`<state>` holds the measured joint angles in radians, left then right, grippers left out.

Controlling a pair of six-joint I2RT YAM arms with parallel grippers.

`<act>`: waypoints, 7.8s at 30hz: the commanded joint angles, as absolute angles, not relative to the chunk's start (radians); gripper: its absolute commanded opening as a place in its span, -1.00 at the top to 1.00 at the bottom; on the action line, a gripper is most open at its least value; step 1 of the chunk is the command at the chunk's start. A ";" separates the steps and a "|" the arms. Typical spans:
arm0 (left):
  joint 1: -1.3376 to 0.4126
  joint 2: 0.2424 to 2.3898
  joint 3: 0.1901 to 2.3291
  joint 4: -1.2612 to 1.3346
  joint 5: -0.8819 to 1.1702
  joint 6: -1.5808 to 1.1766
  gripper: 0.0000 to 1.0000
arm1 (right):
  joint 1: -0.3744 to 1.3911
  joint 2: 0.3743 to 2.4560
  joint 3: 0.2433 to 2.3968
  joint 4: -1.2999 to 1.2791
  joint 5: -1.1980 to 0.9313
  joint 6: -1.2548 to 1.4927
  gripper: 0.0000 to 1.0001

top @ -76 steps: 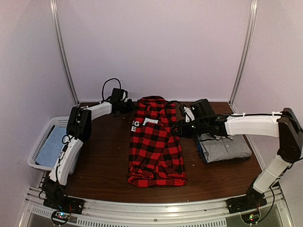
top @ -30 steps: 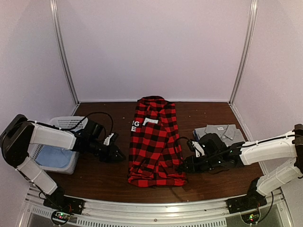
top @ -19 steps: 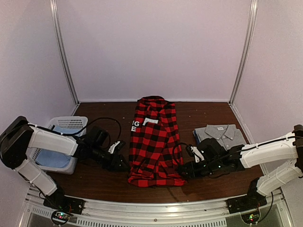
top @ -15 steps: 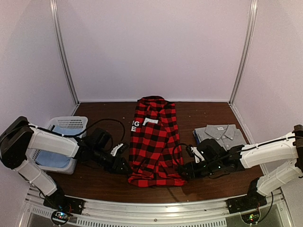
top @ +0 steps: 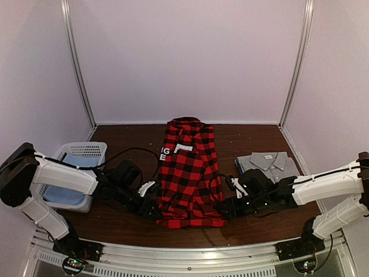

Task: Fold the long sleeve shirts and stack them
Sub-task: Pick up the rectangle-folded shirt from the center of the board, then fold the rectangle-folded shirt at the center of the board.

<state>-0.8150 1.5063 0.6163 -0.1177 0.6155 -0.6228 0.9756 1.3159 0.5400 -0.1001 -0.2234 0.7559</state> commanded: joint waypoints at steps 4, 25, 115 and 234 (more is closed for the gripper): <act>-0.841 1.493 0.658 -0.183 0.518 -0.567 0.11 | 0.986 1.323 0.556 -0.079 -0.187 0.744 0.05; -0.898 1.570 0.742 -0.329 0.447 -0.468 0.18 | 1.004 1.316 0.565 -0.096 -0.159 0.728 0.04; -0.832 1.518 0.831 -0.419 0.604 -0.735 0.77 | 1.019 1.251 0.513 -0.100 -0.135 0.837 -0.07; -0.448 1.949 0.904 0.411 0.692 -1.315 1.00 | 0.573 1.868 0.888 0.455 -0.411 0.902 1.00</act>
<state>-0.4534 1.9583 0.8928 0.3729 0.7292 -1.3167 0.5865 1.8576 0.8616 0.4343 -0.4057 0.9298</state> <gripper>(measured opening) 0.023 0.009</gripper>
